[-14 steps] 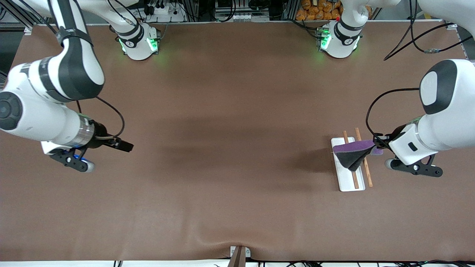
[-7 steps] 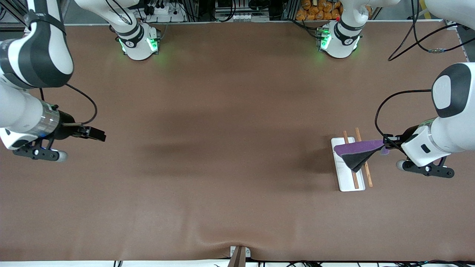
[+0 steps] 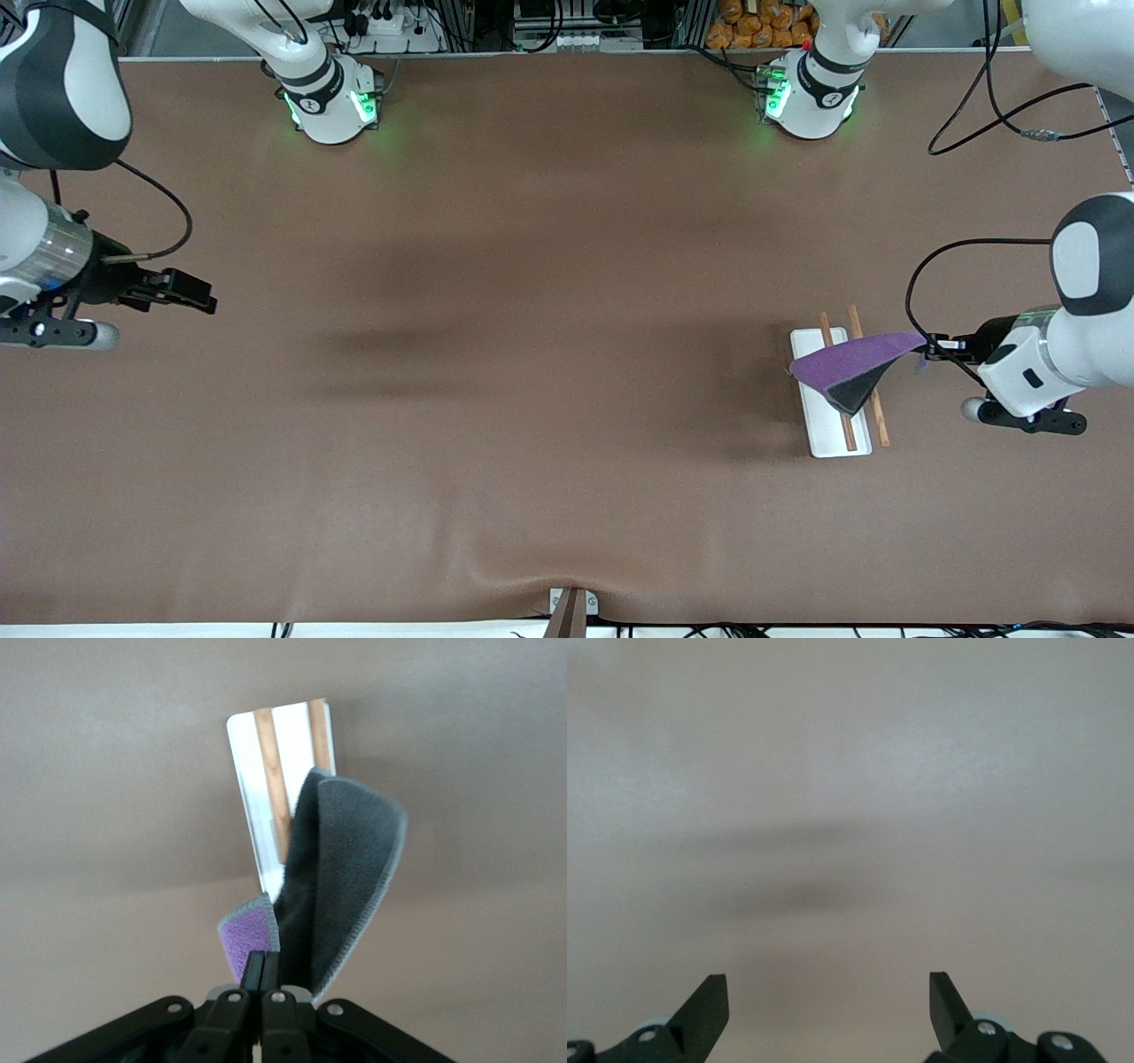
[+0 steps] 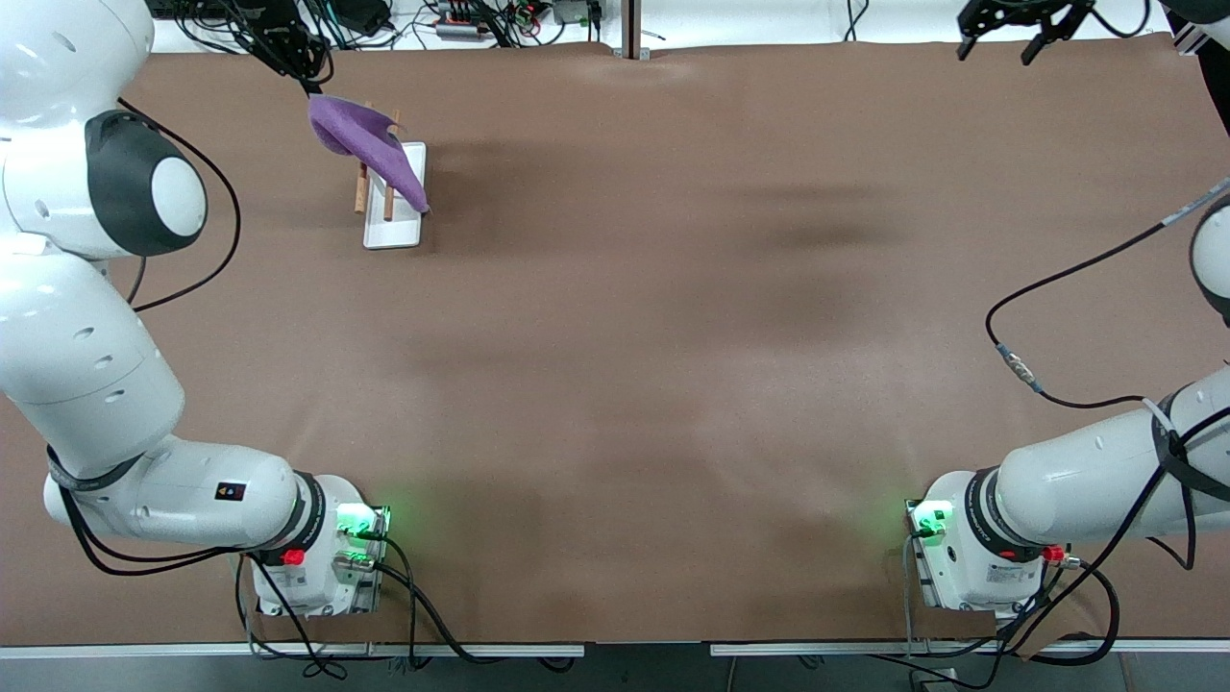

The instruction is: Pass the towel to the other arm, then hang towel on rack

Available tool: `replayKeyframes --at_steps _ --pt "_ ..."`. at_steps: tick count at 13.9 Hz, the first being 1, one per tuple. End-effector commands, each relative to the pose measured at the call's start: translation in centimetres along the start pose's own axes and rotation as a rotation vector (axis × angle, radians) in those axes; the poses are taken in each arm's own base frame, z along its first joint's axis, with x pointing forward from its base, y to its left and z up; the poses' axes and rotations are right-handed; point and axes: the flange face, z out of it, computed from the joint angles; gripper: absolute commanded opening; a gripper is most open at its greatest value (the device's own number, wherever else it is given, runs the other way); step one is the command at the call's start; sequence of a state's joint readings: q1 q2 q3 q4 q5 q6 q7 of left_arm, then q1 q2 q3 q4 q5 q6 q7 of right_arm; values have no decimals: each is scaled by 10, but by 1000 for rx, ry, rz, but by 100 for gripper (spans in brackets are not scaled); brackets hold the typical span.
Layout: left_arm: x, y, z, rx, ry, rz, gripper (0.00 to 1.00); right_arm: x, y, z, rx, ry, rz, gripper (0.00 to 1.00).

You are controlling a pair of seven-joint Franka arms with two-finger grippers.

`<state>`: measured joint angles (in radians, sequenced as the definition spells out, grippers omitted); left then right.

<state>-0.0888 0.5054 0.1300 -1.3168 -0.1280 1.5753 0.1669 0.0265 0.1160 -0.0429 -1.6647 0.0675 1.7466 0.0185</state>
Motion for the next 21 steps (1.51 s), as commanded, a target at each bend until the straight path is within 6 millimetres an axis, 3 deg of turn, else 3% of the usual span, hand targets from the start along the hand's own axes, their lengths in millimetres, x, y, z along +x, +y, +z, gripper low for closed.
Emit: replayKeyframes --at_steps 1,4,7,9,12,14,16,17,18,20,21 --pt "3 -12 7 -32 -1 -1 0 -13 30 -5 -13 28 -57 100" --pt "3 -36 17 -59 -11 -23 0 -15 65 -7 -11 28 -63 100" --pt "5 -42 25 -65 -23 -29 0 -26 51 -22 -12 46 -60 100" --pt "6 -60 38 -77 -40 -55 0 -29 52 -26 -11 54 -28 100" --pt "11 -71 57 -116 -60 -64 0 -42 48 -45 -11 71 -27 100" --pt "11 -76 60 -121 -58 -71 0 -45 50 -47 -11 65 -26 100" --pt "11 -84 65 -123 -62 -81 0 -42 49 -63 -14 87 -26 100" --pt "12 -85 67 -123 -65 -83 32 -42 49 -71 -14 87 -29 100" --pt "12 -85 66 -122 -64 -82 99 -42 46 -81 -14 95 -32 100" --pt "8 -84 53 -113 -46 -82 100 -41 43 -88 -15 110 -37 100" --pt "3 -85 37 -107 -23 -87 100 -40 42 -93 -16 119 -39 100"
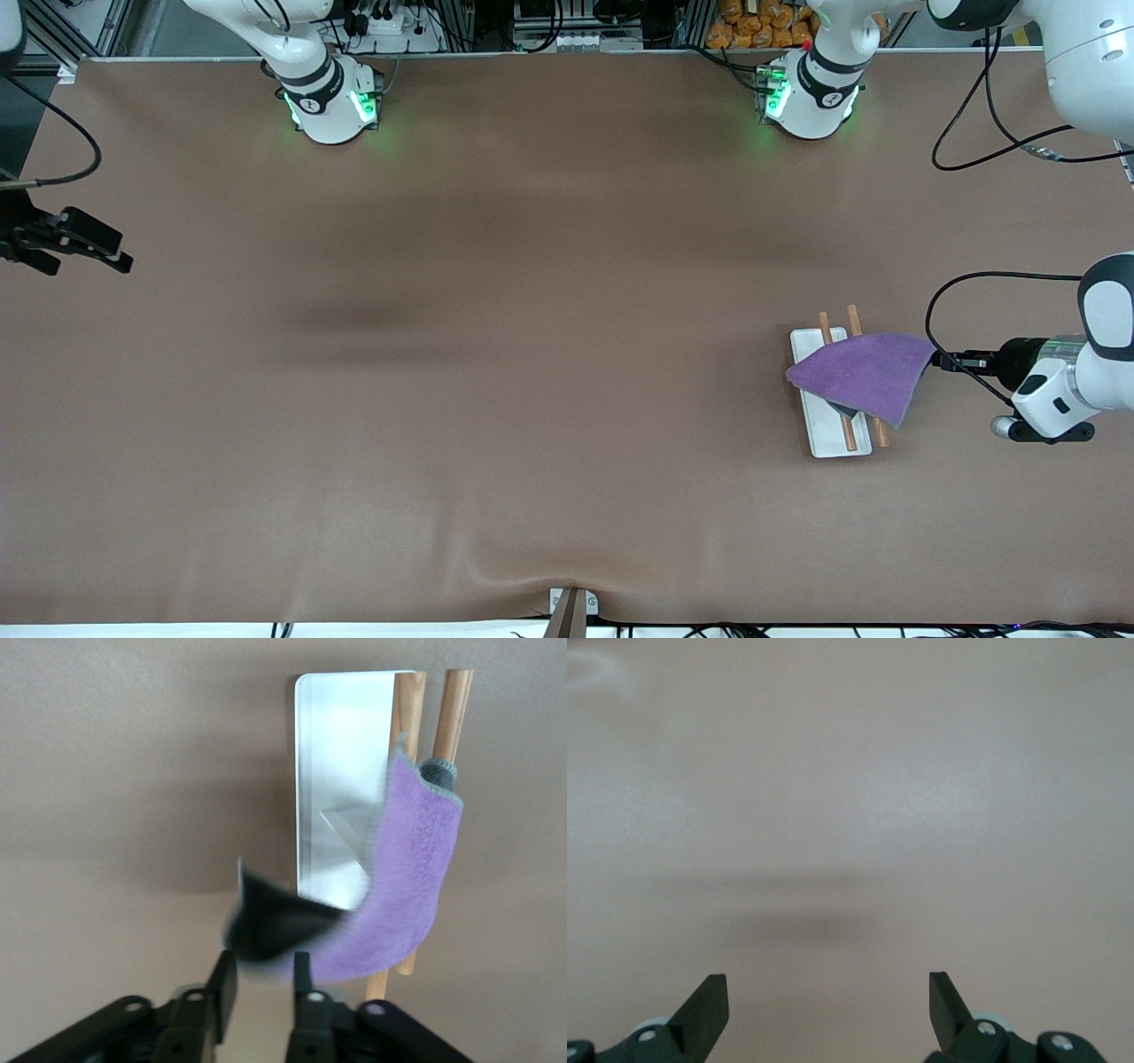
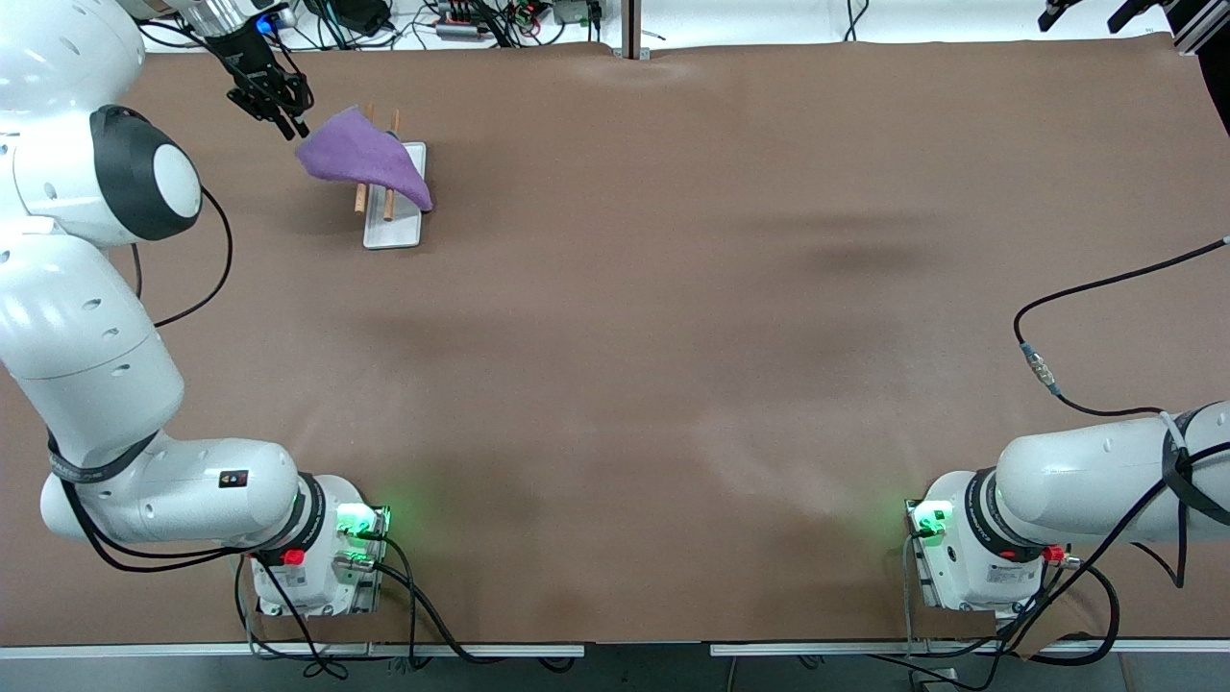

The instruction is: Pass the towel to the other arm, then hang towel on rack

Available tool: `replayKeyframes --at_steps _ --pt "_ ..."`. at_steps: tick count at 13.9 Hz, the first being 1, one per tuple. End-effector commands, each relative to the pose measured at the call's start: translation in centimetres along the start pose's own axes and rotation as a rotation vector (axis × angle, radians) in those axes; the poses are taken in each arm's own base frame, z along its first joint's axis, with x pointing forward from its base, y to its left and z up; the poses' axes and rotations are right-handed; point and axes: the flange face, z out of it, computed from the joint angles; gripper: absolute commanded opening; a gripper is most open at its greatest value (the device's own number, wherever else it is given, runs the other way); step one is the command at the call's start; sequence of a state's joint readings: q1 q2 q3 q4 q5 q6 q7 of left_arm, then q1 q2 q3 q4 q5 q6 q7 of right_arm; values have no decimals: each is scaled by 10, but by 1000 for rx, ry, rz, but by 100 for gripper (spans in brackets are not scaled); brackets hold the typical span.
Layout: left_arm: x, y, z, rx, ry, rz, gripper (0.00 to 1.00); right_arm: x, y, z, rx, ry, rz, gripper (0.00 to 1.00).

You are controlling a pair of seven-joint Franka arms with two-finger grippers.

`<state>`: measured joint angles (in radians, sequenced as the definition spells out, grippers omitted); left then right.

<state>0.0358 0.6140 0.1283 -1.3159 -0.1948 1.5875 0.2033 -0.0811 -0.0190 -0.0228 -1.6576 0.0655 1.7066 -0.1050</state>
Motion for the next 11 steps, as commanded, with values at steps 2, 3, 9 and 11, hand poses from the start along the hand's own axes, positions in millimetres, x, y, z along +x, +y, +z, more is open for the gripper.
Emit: replayKeyframes --at_steps 2,3,9,11 --pt "-18 -3 -44 0 72 11 100 5 -5 -17 -18 22 3 100" --pt "-23 -7 -54 1 86 1 100 8 -5 -15 -18 20 3 100" --pt "-57 12 -118 104 174 37 100 14 -10 -20 -32 34 -9 100" --pt "-66 26 -137 145 203 57 100 16 -10 -22 -32 37 -10 100"
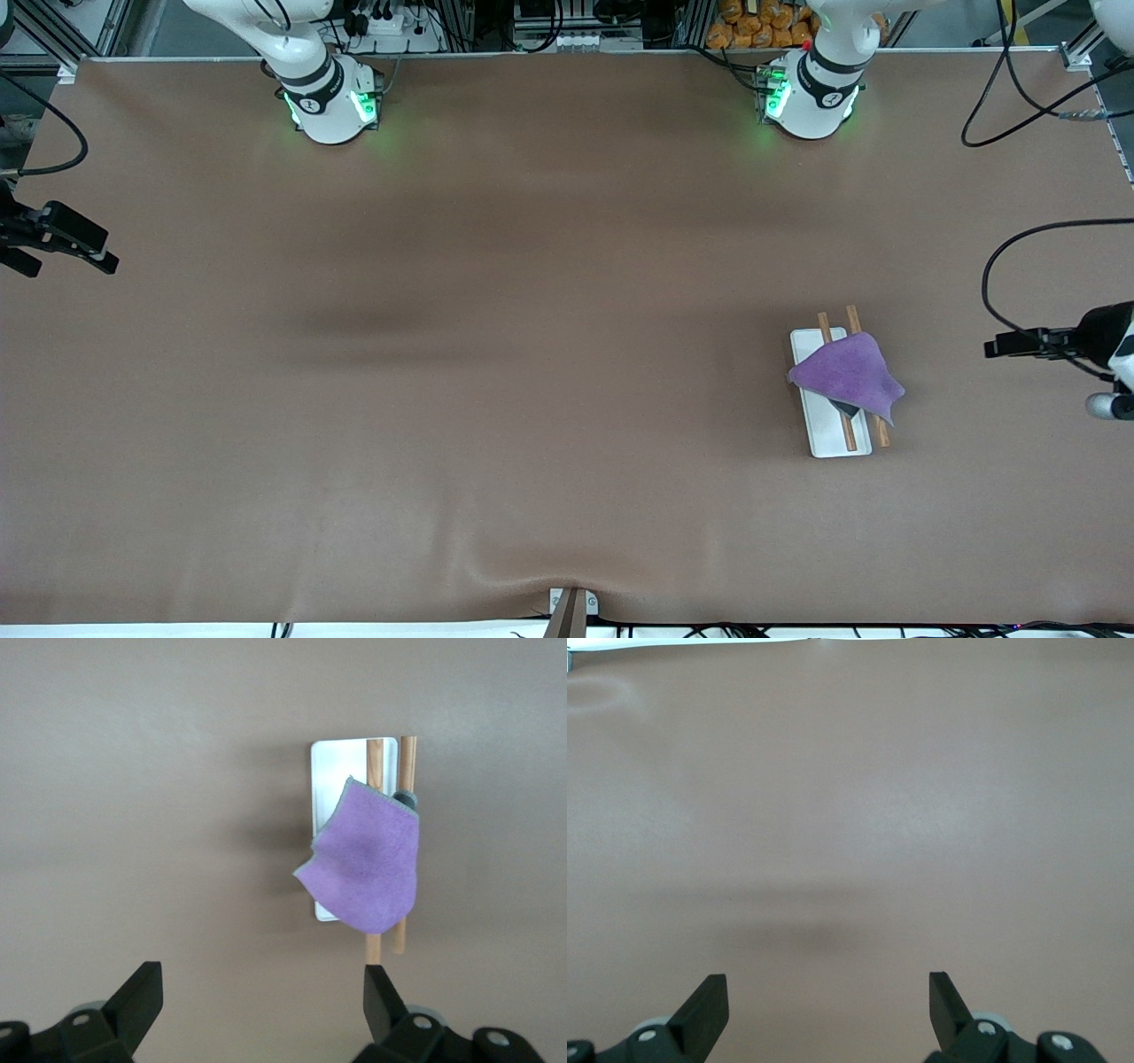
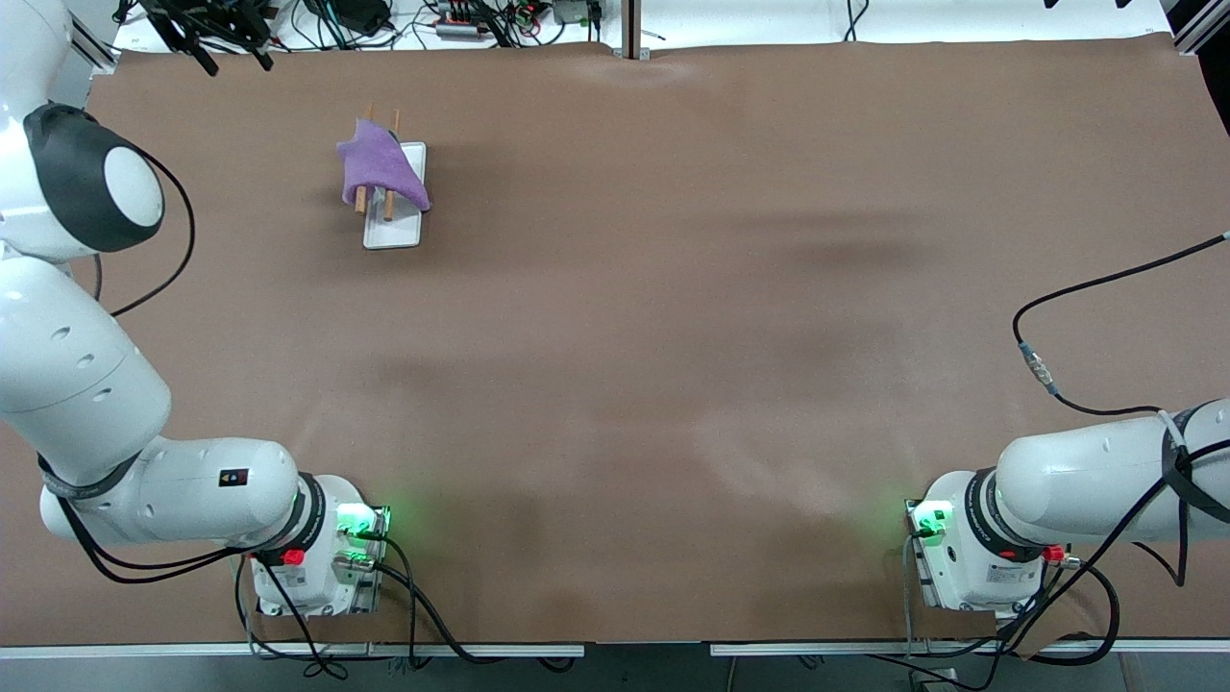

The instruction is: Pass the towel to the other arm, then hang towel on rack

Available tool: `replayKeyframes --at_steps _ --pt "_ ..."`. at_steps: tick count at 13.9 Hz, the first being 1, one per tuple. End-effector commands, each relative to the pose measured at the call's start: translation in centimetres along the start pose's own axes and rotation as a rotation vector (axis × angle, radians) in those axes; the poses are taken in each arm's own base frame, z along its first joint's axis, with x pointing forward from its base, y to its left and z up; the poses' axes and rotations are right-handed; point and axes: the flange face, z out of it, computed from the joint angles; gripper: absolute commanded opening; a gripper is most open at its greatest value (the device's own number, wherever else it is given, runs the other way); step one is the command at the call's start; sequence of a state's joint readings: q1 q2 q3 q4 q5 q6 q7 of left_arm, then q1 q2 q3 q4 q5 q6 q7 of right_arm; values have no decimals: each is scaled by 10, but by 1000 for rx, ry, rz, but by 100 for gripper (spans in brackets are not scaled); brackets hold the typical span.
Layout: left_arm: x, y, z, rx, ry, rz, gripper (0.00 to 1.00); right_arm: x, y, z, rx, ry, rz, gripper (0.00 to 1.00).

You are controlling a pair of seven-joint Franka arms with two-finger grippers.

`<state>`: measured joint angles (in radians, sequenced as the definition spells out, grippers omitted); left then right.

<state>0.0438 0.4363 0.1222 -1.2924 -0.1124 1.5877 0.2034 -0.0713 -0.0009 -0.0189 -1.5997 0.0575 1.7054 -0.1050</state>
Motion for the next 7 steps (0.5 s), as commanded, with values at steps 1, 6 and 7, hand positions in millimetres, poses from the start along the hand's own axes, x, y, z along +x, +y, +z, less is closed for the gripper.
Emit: replayKeyframes --at_steps 1,6,7 --pt "-11 14 -28 45 32 40 100 7 -3 -5 -21 0 7 100" --pt "-28 30 -66 48 95 23 100 8 -5 -4 -19 0 2 100" --pt "-32 48 -74 47 108 -8 100 8 -11 -4 -20 -1 -6 100"
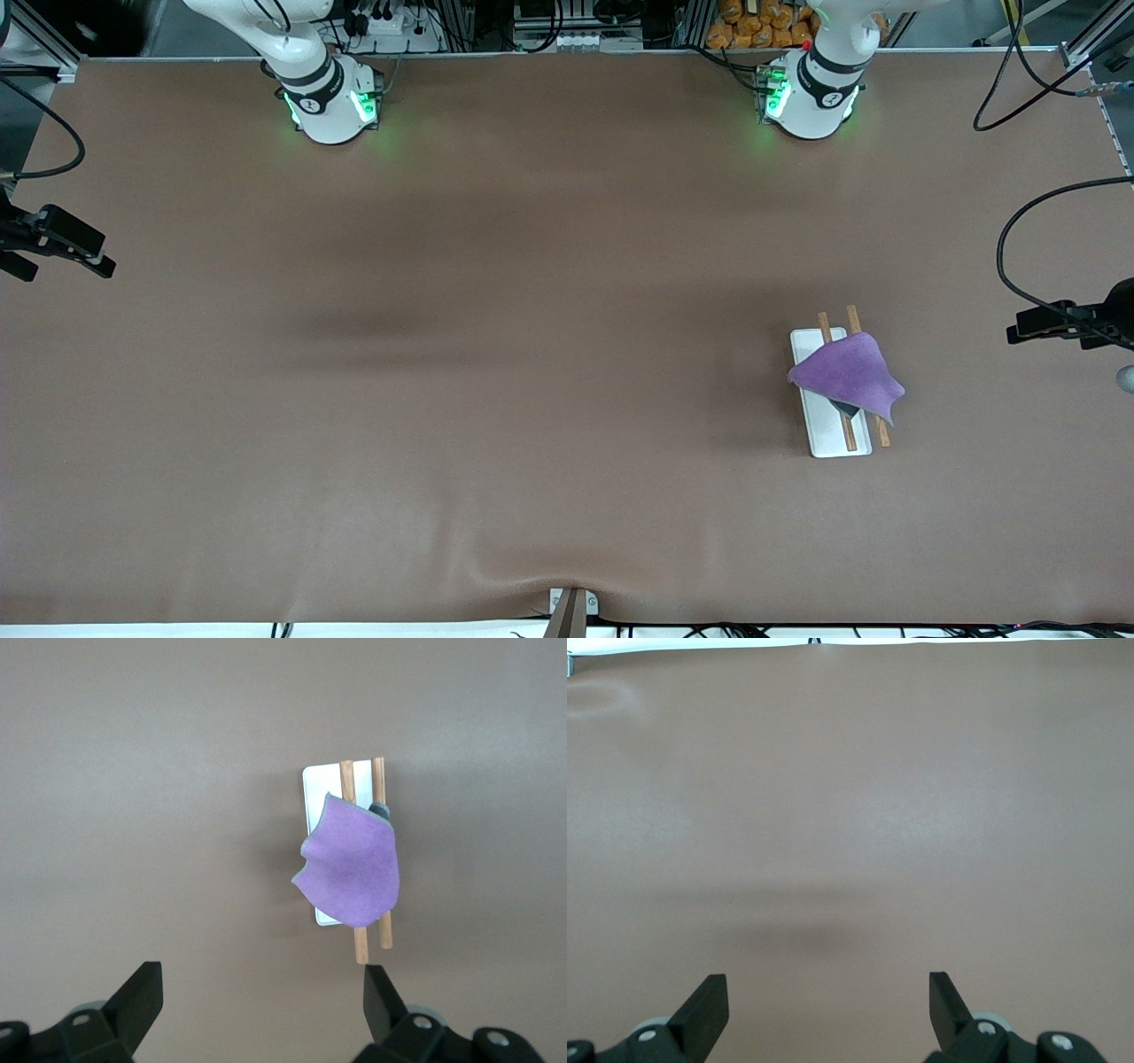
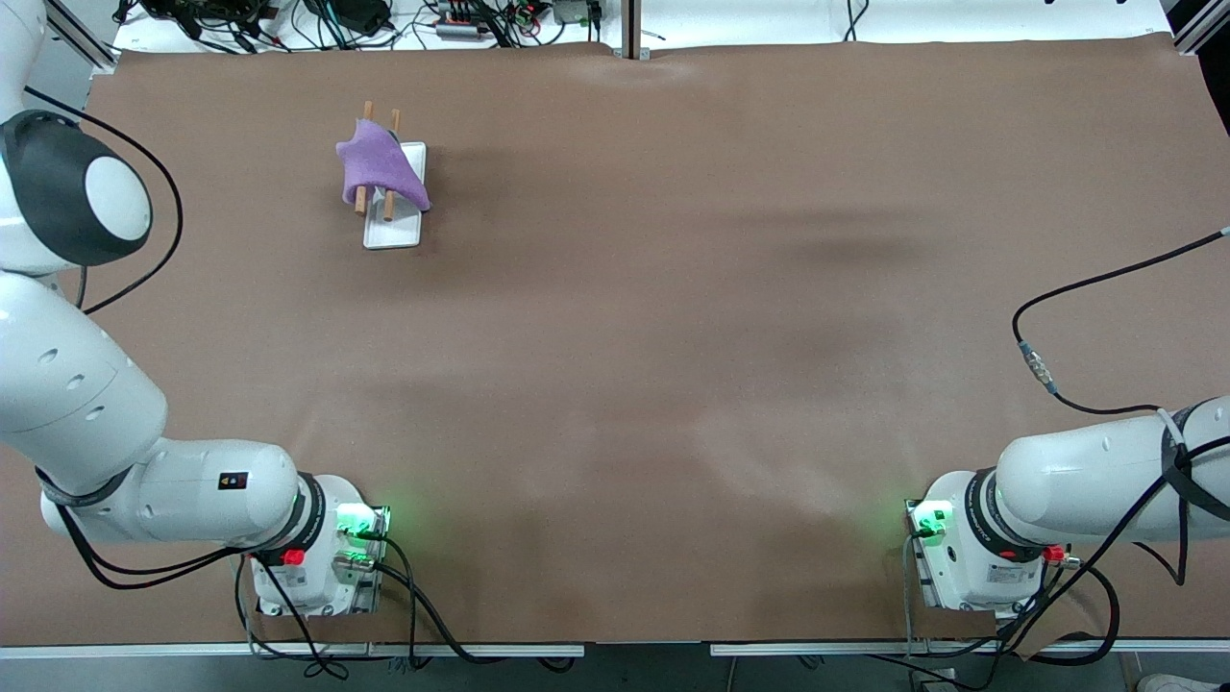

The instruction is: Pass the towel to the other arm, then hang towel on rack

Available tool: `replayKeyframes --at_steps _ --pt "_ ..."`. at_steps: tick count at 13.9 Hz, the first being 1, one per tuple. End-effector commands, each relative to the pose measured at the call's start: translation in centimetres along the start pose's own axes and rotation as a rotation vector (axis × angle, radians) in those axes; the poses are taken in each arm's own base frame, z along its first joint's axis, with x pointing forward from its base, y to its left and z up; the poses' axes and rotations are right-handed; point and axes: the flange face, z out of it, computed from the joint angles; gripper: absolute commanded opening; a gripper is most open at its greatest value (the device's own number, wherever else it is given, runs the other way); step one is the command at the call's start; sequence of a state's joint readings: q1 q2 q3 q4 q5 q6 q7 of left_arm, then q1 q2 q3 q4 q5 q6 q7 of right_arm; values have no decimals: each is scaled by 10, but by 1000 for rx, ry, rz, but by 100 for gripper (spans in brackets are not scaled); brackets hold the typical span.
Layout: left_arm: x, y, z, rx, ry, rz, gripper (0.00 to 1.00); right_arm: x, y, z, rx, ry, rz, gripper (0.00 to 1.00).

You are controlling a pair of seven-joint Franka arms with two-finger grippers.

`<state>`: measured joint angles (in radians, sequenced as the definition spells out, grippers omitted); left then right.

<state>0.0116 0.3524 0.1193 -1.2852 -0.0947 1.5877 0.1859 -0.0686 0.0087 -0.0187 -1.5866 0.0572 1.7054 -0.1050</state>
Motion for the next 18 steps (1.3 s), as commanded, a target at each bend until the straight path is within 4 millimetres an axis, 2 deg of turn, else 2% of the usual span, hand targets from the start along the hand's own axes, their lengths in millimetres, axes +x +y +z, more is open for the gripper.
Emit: replayKeyframes --at_steps 1,3,5,7,8,9,11,12,14,17,18 --pt "-10 49 -23 21 24 -62 100 5 -17 -4 -18 -4 2 100" --pt "-12 84 -26 17 25 -116 100 6 -31 -2 -17 -6 36 100" --pt "-19 115 -36 8 36 -101 100 5 -28 -3 -18 -5 37 100" --pt "-31 134 -46 1 19 -89 100 6 -28 -4 -17 -3 37 100" --pt "-36 139 -44 -10 13 -77 100 6 -28 -4 -18 -3 39 100" --pt "-45 129 -45 -22 33 -86 100 6 -28 -4 -17 -3 37 100" --pt "-67 134 -41 61 77 -62 100 6 -28 -4 -18 -3 39 100" --pt "-71 143 -43 71 77 -48 100 6 -27 -5 -18 0 40 100" --pt "-79 120 -52 69 66 -81 100 6 -25 -11 -18 11 44 100" --pt "-100 117 -67 68 22 -101 100 7 -24 -12 -19 14 47 100" --pt "-99 114 -68 66 26 -92 100 7 -25 -11 -17 13 48 100"
